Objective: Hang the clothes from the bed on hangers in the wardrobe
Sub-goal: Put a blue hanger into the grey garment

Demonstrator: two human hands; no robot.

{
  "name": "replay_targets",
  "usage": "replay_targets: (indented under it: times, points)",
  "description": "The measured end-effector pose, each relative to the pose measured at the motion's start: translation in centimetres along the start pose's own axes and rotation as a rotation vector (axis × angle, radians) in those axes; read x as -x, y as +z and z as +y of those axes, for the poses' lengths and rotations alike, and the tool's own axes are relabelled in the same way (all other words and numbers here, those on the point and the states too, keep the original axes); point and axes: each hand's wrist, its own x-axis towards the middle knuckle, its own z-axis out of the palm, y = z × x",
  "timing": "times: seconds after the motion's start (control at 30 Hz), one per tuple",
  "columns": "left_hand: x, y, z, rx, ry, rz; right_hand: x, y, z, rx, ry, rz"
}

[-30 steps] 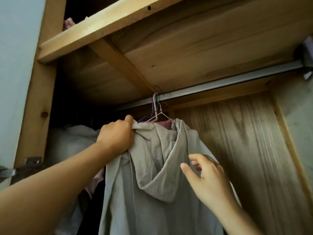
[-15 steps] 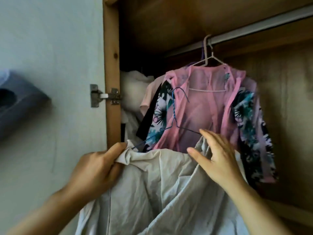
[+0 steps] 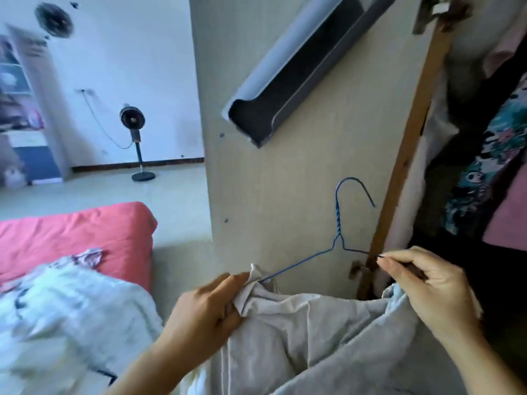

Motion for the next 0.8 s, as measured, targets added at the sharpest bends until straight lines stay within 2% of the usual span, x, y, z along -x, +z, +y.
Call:
replay_targets:
  times: [0.3, 0.43, 0.57, 0.67, 0.8]
  points:
    - [11.7, -9.2, -4.9, -0.229, -0.289, 0.210, 4.1, 16.1, -9.7, -0.222, -0.054, -0.142]
    - [16.5, -15.1, -6.6, -0.309, -0.401, 0.394, 4.1, 21.2, -14.7, -0.299, -0.129, -0.244]
    - [19.5, -21.7, -7.3, -0.345, -0.462, 0.563, 2.1, 25.4, -18.7, -0.146, -0.317, -0.333]
    - [21.6, -25.2, -7.4, -0.378, -0.486, 0.642, 0.6, 28.8, -21.0, -0.016, -0.466, -0.324]
    - [25.1, -27.0, -7.9, -0.418, -0.552, 0.721, 0.2, 33.8, -24.2, -0.116, -0.549, -0.343]
